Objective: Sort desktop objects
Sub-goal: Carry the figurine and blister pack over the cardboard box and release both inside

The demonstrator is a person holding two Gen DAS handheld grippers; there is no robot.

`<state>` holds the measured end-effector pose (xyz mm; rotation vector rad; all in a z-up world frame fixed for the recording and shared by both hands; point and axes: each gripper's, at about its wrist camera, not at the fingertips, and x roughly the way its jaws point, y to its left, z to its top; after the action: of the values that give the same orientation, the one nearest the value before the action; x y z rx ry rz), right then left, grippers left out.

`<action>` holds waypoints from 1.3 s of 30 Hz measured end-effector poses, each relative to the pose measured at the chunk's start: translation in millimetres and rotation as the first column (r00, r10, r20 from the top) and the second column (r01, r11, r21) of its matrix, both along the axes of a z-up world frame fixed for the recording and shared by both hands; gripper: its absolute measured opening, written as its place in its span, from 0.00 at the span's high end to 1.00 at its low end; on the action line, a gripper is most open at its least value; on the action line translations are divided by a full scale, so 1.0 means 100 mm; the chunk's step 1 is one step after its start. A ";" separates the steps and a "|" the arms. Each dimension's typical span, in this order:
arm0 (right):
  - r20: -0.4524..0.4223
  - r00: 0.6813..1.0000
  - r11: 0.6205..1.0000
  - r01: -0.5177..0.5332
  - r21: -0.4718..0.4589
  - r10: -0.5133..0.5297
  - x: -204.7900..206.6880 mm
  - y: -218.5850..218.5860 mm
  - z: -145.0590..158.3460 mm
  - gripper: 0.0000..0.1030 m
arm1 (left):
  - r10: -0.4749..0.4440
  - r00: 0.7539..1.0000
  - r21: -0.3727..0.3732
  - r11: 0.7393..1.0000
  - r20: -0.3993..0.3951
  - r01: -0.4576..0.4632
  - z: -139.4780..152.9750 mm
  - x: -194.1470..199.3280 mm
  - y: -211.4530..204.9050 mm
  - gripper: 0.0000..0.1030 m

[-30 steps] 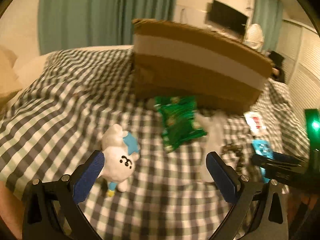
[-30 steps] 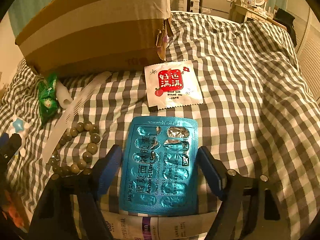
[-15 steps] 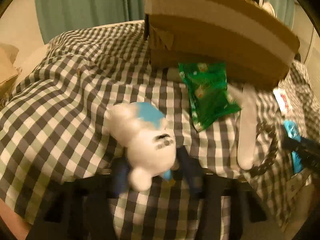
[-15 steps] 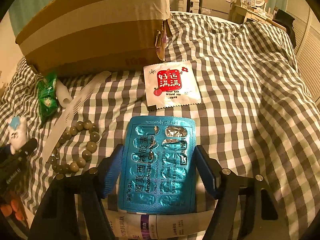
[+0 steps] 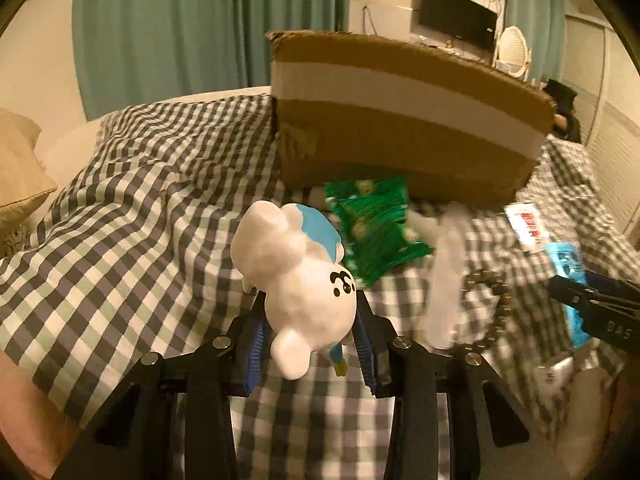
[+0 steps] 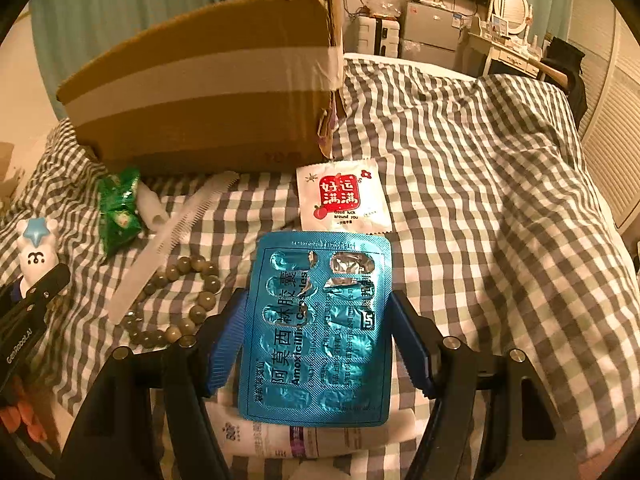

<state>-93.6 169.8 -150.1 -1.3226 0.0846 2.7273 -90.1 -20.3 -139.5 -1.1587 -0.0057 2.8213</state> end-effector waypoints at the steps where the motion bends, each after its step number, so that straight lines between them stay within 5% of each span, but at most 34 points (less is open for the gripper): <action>1: -0.007 1.000 1.000 -0.005 -0.002 0.005 0.02 0.00 0.03 0.33 | -0.003 1.000 0.011 1.000 -0.004 0.003 0.03 0.03 0.00 0.62; 27: -0.176 0.981 0.992 -0.101 -0.078 0.086 0.39 -0.11 0.88 0.33 | -0.072 0.986 0.033 0.996 -0.148 0.078 0.83 0.25 -0.02 0.62; 39: -0.246 0.958 0.983 -0.172 -0.068 0.150 0.01 -0.14 1.30 0.33 | -0.104 0.973 -0.001 0.994 -0.206 0.106 1.34 -0.26 0.14 0.62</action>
<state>-92.3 156.1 -19.7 -1.0541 0.1251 3.0456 -115.8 -6.1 -5.8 -0.8328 0.0539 2.8273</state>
